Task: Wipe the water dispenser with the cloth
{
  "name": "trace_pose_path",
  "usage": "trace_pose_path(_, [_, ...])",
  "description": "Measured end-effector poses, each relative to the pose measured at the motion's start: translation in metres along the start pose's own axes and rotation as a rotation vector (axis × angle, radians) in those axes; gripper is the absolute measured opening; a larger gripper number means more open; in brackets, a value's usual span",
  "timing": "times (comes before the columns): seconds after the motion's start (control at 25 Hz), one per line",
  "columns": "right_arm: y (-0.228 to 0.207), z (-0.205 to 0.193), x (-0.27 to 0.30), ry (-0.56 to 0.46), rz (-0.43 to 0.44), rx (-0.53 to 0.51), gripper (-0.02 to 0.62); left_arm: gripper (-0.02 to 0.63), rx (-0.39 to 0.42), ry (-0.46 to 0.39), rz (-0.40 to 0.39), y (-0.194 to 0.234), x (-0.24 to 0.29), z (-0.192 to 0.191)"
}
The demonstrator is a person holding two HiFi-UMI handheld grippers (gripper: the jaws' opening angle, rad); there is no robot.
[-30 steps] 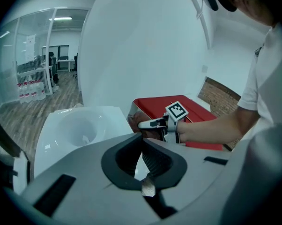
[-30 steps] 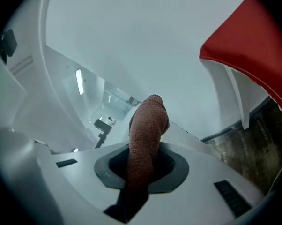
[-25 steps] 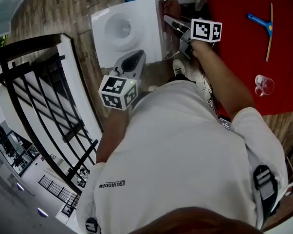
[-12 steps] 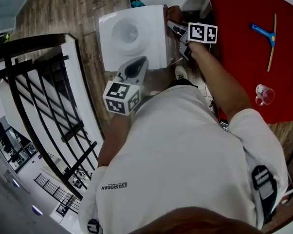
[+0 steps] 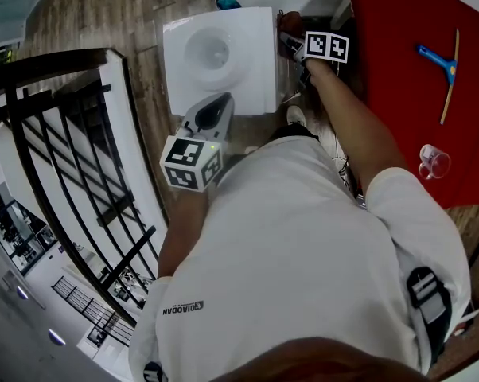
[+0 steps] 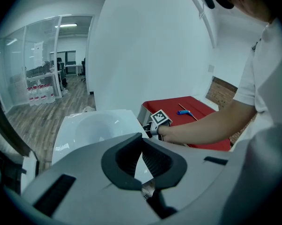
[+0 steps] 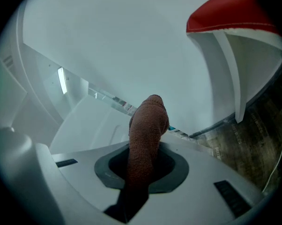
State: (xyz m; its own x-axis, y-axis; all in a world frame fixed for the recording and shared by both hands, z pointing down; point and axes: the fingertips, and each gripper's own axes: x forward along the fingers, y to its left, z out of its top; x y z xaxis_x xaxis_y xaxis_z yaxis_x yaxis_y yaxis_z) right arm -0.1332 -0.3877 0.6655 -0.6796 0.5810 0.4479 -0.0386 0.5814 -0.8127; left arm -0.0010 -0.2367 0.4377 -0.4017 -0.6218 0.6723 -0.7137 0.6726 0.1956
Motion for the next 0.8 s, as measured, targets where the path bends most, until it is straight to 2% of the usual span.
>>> trace_pose_path(0.28, [-0.055,-0.027,0.032,0.003,-0.071,0.108,0.051,-0.003,-0.021,0.0,0.039,0.015,-0.005,-0.006])
trace_pose_path(0.8, [-0.109,-0.053,0.059,0.085,-0.178,0.114,0.051,-0.003,-0.059,0.032,0.073,0.022,-0.024,-0.025])
